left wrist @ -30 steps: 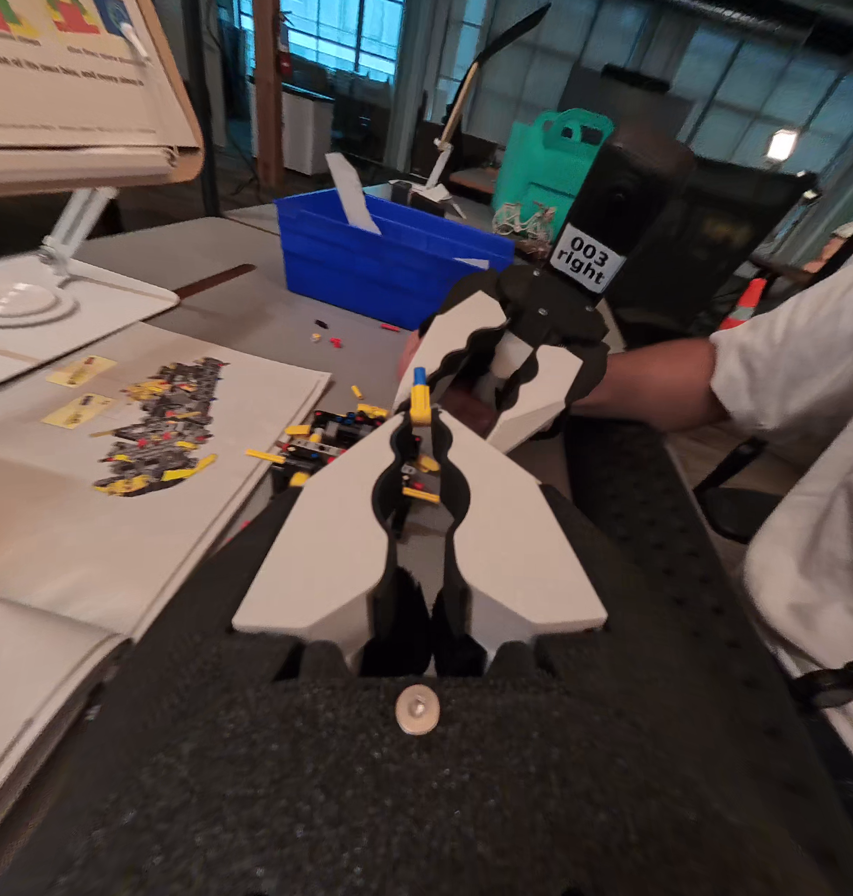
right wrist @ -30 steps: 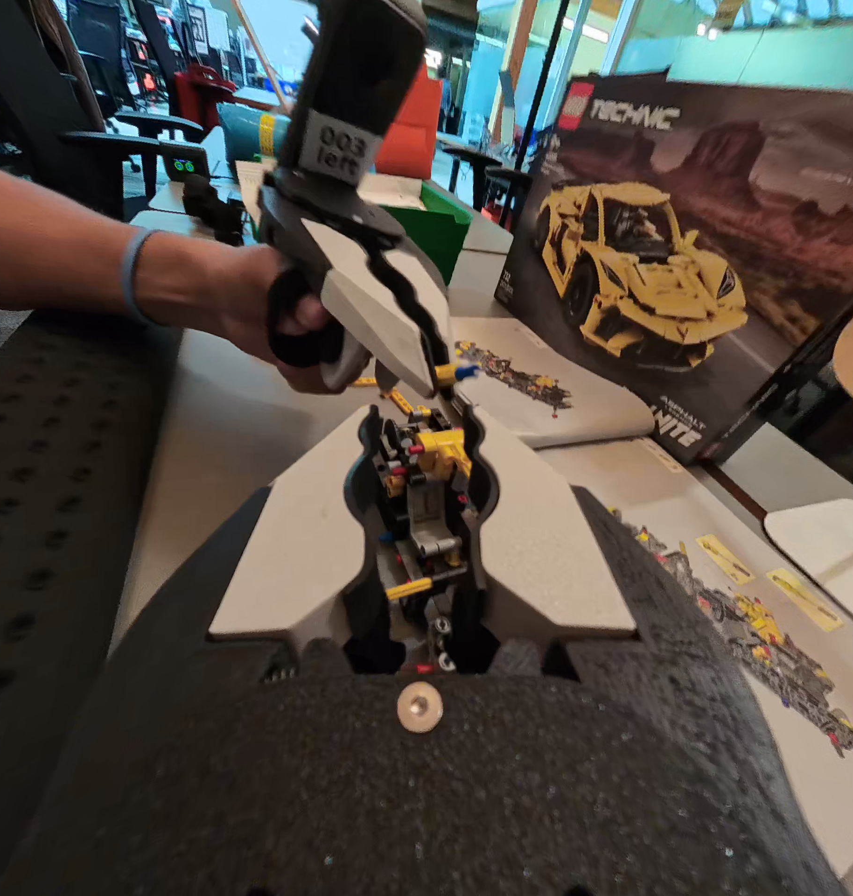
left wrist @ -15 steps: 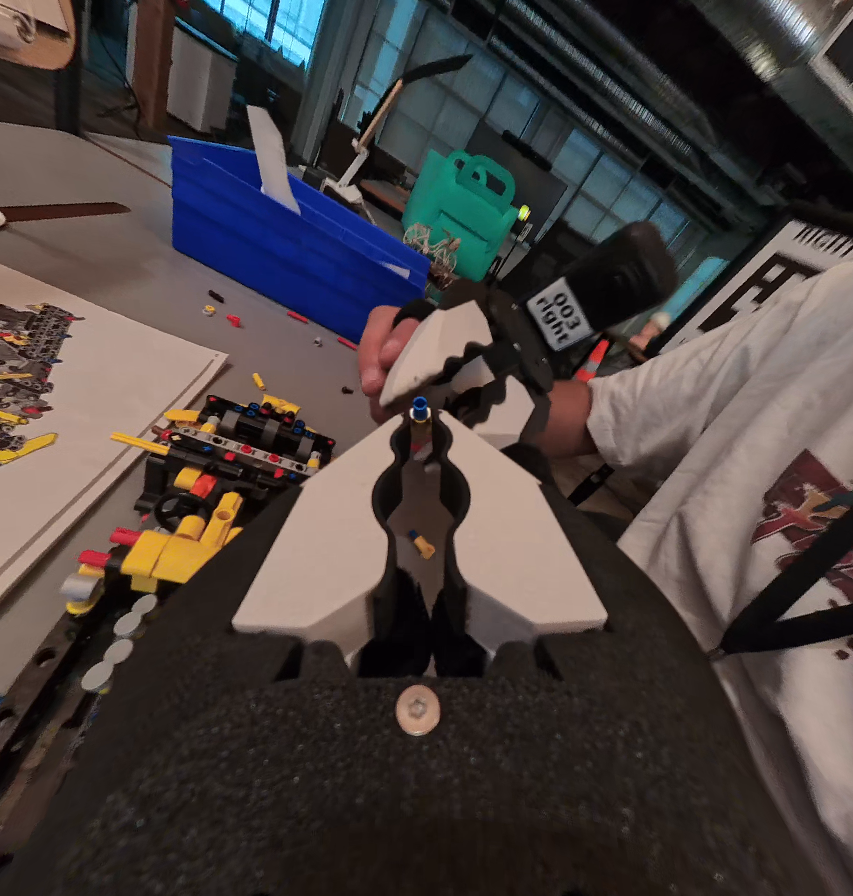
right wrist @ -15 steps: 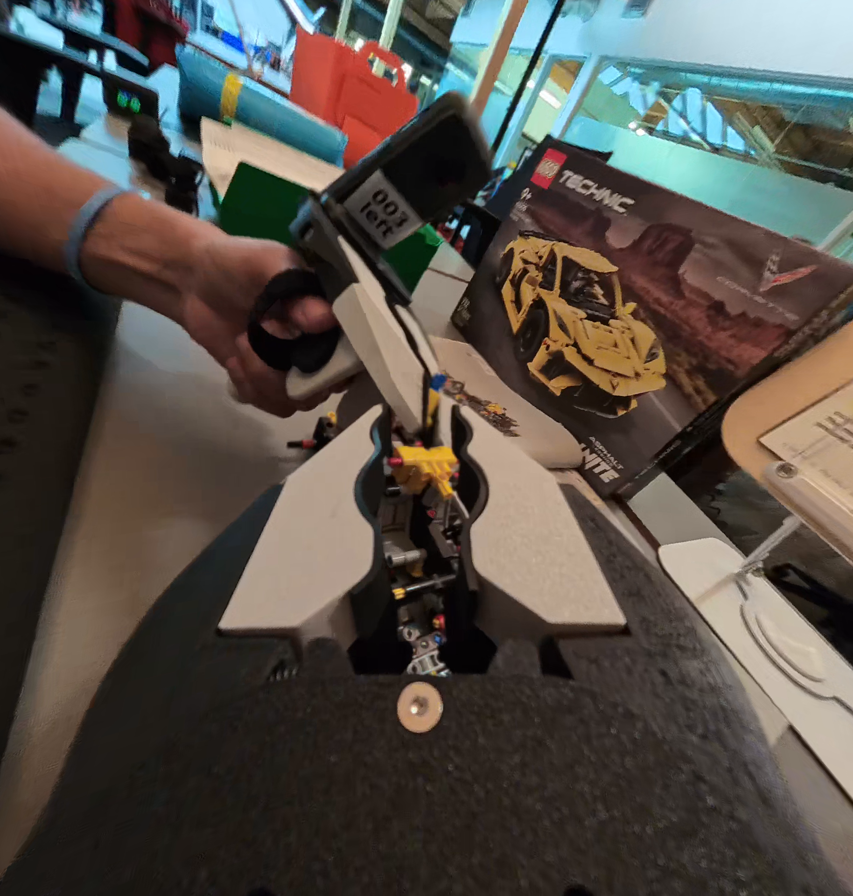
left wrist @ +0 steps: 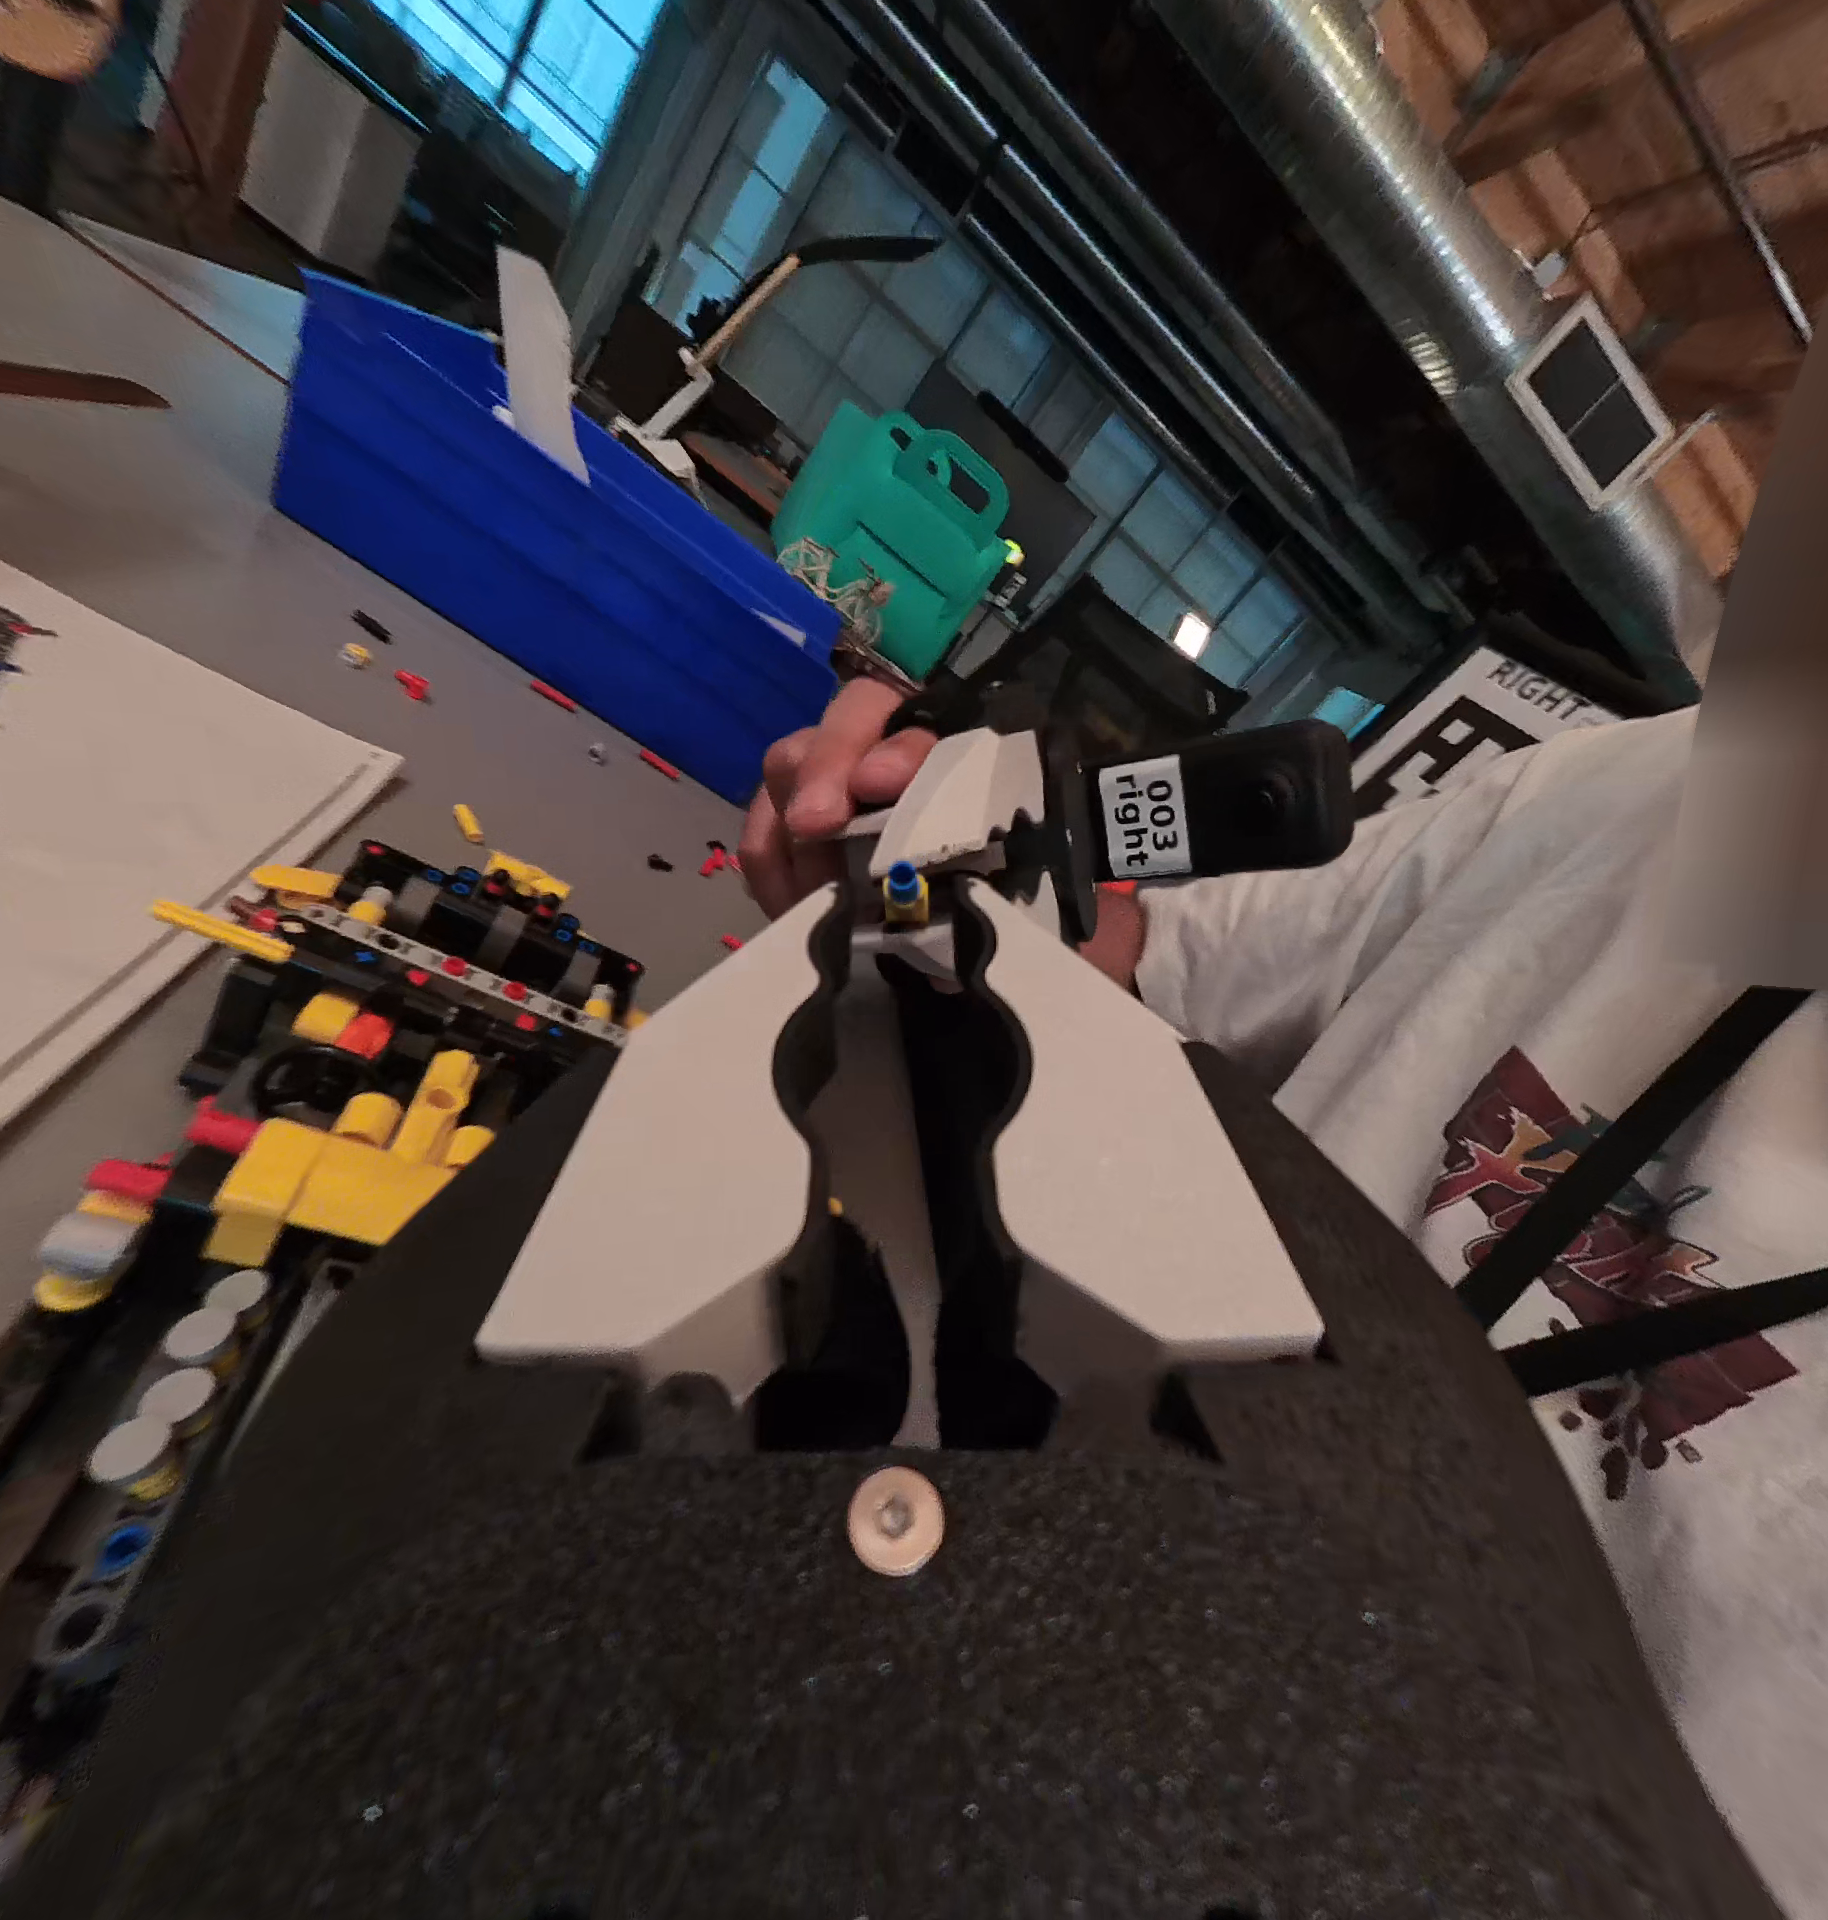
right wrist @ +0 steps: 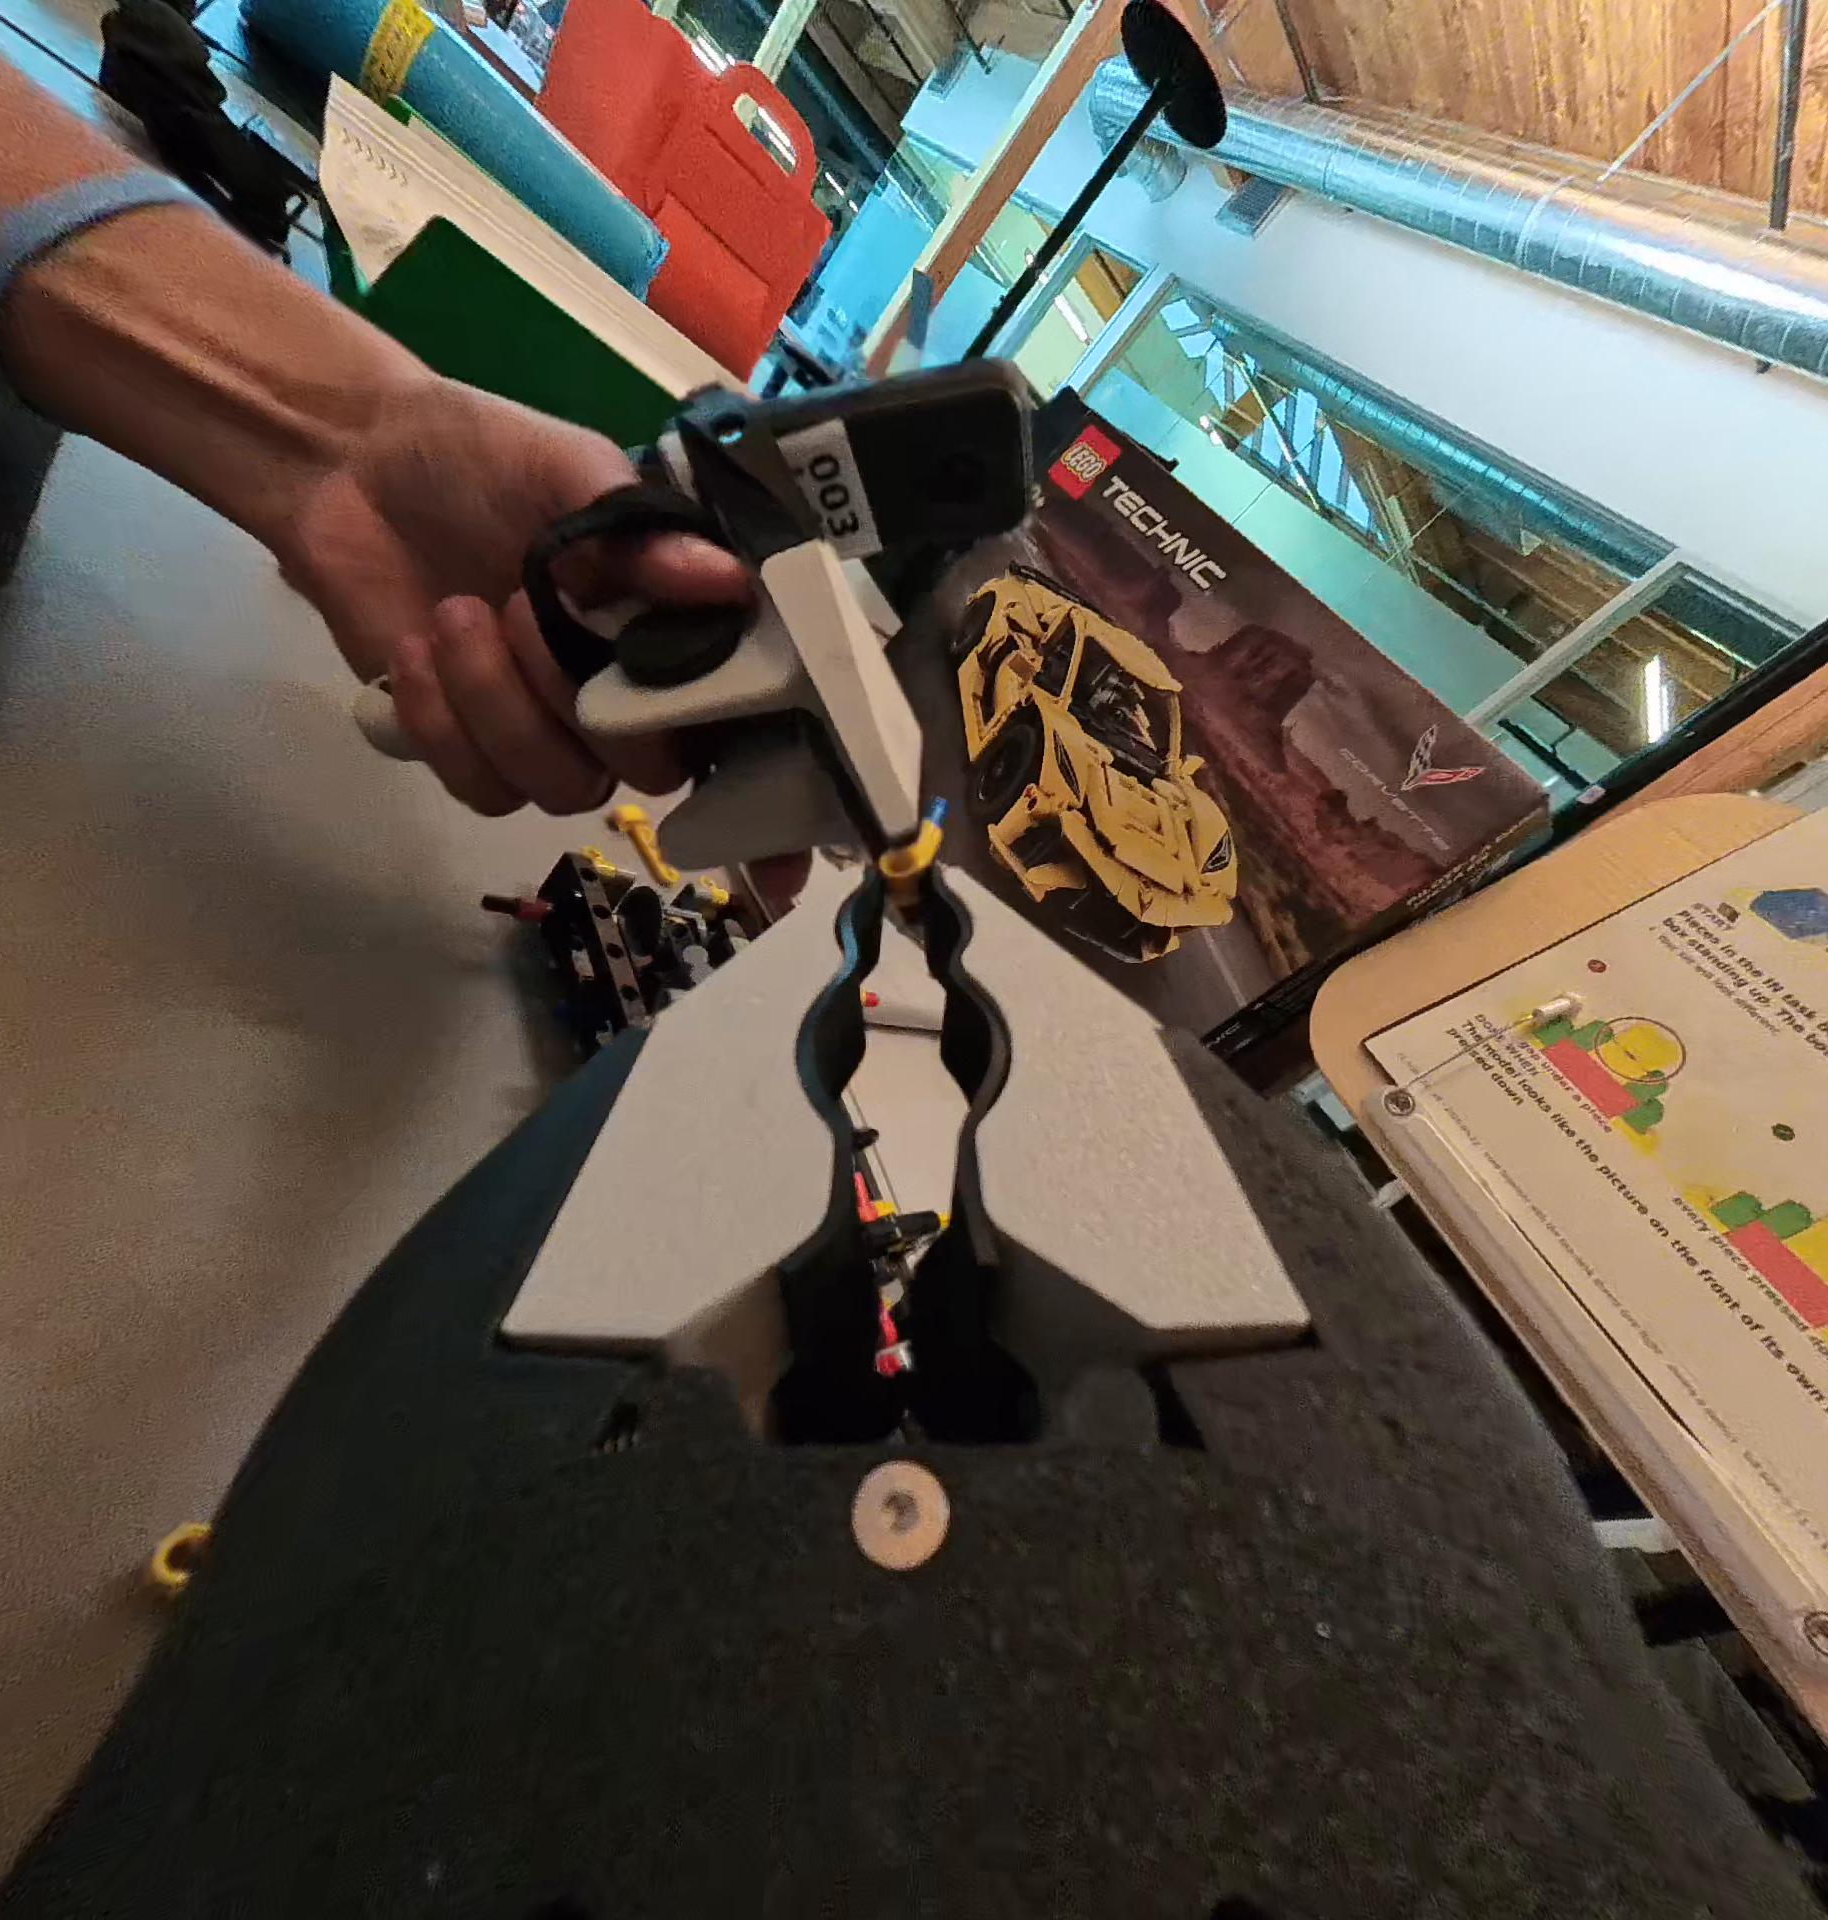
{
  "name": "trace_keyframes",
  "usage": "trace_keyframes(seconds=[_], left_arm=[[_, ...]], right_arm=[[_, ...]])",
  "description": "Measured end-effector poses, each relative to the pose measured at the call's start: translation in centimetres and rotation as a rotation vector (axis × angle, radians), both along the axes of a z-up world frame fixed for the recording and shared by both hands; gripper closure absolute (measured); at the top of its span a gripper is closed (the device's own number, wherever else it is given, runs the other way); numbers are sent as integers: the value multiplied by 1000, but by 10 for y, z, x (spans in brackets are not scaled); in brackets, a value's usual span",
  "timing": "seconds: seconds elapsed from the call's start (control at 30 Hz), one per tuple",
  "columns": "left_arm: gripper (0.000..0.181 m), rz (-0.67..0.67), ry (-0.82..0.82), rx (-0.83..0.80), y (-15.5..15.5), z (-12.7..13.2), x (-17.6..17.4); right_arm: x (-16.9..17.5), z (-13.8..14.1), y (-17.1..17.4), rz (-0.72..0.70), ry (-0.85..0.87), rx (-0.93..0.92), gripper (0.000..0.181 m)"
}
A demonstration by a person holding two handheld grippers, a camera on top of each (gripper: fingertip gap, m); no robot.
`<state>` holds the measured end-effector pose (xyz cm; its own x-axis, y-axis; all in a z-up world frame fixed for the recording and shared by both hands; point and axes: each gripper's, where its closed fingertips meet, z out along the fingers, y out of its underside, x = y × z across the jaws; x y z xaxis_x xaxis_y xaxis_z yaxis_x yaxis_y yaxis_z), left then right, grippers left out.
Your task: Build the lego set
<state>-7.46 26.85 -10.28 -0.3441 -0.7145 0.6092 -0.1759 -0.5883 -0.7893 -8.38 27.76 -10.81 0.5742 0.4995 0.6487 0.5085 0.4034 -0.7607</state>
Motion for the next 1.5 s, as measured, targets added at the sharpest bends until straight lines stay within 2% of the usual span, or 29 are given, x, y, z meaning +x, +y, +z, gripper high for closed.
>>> trace_keyframes(seconds=[0.1,0.37,0.47,0.63,0.7,0.77,0.87,0.93,1.0,1.07,1.23,1.5], left_arm=[[172,31,12,42,9,-2,-5],[177,60,80,162,10,-14,-5],[177,101,67,140,14,-13,-3],[177,87,55,61,14,-16,-1],[177,83,85,126,13,-21,-2],[175,70,163,286,16,-33,-9],[150,164,258,604,44,-45,-26],[140,169,349,714,59,-64,-33],[134,133,366,694,60,-75,-34],[134,102,316,644,55,-73,-30],[135,73,280,673,56,-73,-26],[134,-52,294,688,61,-80,-24]], right_arm=[[4,-6,2,12,-39,-6,174],[3,-21,4,-33,-161,21,174],[5,-19,8,-89,-185,61,174],[7,-21,9,-84,-190,46,175],[6,-26,9,-74,-209,30,175],[5,-37,12,-66,-291,-3,174],[18,-55,27,-106,-495,45,175],[21,-64,35,-90,-601,70,175],[15,-68,38,-48,-683,114,175],[14,-72,44,-38,-758,134,174],[10,-75,43,-8,-762,136,174],[12,-75,44,0,-758,138,174]])
